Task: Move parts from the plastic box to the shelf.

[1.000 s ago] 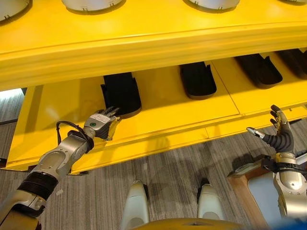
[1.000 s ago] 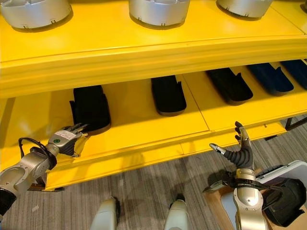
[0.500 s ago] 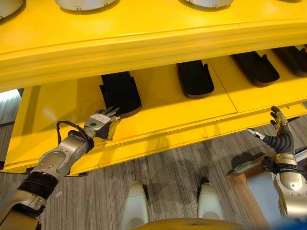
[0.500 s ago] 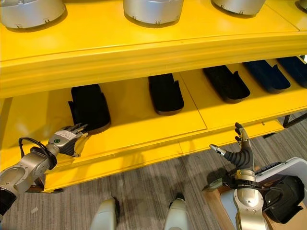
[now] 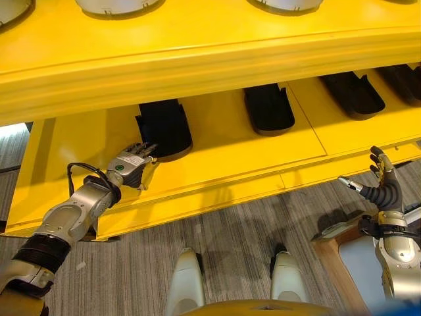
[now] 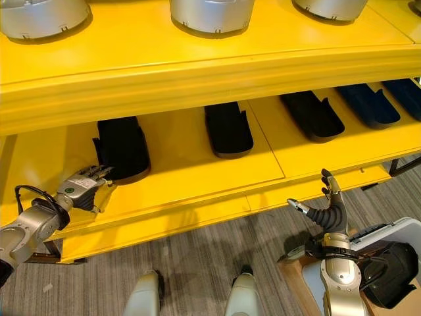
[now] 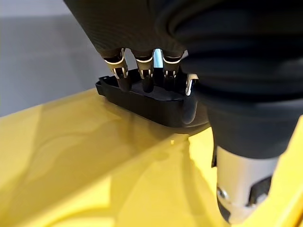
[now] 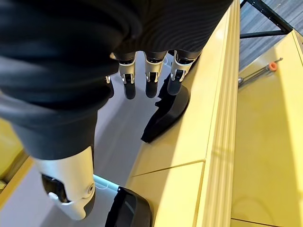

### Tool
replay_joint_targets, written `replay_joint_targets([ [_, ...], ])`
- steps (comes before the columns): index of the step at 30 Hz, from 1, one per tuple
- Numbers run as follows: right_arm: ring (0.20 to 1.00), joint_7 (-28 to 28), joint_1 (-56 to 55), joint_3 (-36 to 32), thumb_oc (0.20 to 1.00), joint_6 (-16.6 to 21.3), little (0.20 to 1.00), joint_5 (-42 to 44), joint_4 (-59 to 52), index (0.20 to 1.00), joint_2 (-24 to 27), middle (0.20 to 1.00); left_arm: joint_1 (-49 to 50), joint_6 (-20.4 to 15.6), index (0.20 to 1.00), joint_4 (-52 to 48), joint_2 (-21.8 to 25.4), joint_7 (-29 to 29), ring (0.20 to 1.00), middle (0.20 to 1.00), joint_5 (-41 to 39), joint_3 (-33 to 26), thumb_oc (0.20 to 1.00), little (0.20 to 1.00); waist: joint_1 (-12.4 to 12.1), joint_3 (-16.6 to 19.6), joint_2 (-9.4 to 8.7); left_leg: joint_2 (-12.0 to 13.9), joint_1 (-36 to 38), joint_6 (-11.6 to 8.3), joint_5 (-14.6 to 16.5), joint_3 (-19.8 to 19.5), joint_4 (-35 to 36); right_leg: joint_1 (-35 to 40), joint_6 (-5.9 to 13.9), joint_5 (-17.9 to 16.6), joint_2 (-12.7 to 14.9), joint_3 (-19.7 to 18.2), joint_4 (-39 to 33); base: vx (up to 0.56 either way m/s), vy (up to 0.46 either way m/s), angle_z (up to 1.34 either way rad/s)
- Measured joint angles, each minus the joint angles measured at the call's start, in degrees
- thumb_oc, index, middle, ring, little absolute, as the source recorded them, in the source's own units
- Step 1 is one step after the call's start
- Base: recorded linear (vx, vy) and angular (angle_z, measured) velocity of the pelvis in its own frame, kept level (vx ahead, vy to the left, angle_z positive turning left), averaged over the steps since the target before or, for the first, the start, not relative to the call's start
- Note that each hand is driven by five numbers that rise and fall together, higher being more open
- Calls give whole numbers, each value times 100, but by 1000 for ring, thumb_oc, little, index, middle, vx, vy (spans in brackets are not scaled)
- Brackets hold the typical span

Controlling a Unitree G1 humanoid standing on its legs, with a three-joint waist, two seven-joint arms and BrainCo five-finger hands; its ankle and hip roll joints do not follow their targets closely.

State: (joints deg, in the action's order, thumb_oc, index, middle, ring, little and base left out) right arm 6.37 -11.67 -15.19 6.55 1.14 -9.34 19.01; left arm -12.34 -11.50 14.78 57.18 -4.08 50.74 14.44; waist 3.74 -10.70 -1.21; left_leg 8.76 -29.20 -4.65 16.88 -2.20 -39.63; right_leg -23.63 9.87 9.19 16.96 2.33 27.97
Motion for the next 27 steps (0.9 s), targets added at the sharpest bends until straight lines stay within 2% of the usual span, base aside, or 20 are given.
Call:
replay_joint_targets([
  [7,1000,-63,3,-5,1000,-7,1000,-1,0,1000,0,1000,37,-1,1000,-109,85,0,1000,1000,-1,-268,1000,1000,-14,-6,6,1,0,-2,-1,-4,7,0,3,3,-3,1,6,0,0,0],
  [15,1000,-112,-3,-11,1000,-31,1000,4,-1,1000,-1,1000,352,-87,1000,-750,399,-2,1000,1000,-6,-675,1000,1000,-44,-31,32,26,4,-11,-7,-19,23,1,11,11,-34,3,17,0,0,0],
  [17,1000,-113,-34,-31,1000,-33,1000,22,-2,1000,-1,1000,635,-171,1000,-1135,491,0,1000,1000,-11,-953,1000,1000,-106,-38,43,32,15,-17,-13,-27,56,3,16,19,-46,6,17,0,0,0],
  [19,1000,-113,-114,-138,1000,-33,1000,35,-72,1000,-4,1000,1130,-301,1000,-1803,491,-5,1000,1000,-148,-1623,1000,1000,-185,-95,80,32,21,-20,-16,-34,62,12,22,22,-49,12,17,0,0,0],
  [20,1000,-114,-130,-146,1000,-32,1000,37,-83,1000,-6,1000,1161,-312,1000,-1858,491,-6,1000,1000,-238,-1758,1000,1000,-276,-112,107,31,25,-19,-18,-38,62,16,30,28,-49,13,27,0,0,0],
  [22,1000,-124,-119,-142,1000,-20,1000,37,-113,1000,-47,1000,1756,-379,1000,-2310,357,-5,1000,1000,-430,-2401,1000,1000,-253,-154,70,29,54,-28,-33,-37,95,32,34,26,-51,16,12,7,-9,2],
  [24,1000,-122,-203,-163,1000,-16,1000,45,-106,1000,-66,1000,2040,-522,1000,-2664,117,11,1000,1000,-984,-2600,1000,1000,-323,-209,49,29,222,-36,-69,-47,197,202,51,19,-51,59,-58,39,-24,5],
  [26,1000,-127,-207,-161,1000,-10,1000,46,-106,1000,-67,1000,2133,-591,1000,-2727,55,41,1000,1000,-1172,-2595,1000,1000,-339,-217,52,32,297,-32,-75,-59,254,291,59,23,-51,87,-93,23,-17,4],
  [27,1000,-128,-121,-146,1000,5,1000,59,-106,1000,-71,1000,2252,-644,1000,-2761,-104,176,1000,1000,-1604,-2663,1000,1000,-338,-232,59,33,394,-21,-81,-54,352,381,43,39,-52,105,-177,0,0,0],
])
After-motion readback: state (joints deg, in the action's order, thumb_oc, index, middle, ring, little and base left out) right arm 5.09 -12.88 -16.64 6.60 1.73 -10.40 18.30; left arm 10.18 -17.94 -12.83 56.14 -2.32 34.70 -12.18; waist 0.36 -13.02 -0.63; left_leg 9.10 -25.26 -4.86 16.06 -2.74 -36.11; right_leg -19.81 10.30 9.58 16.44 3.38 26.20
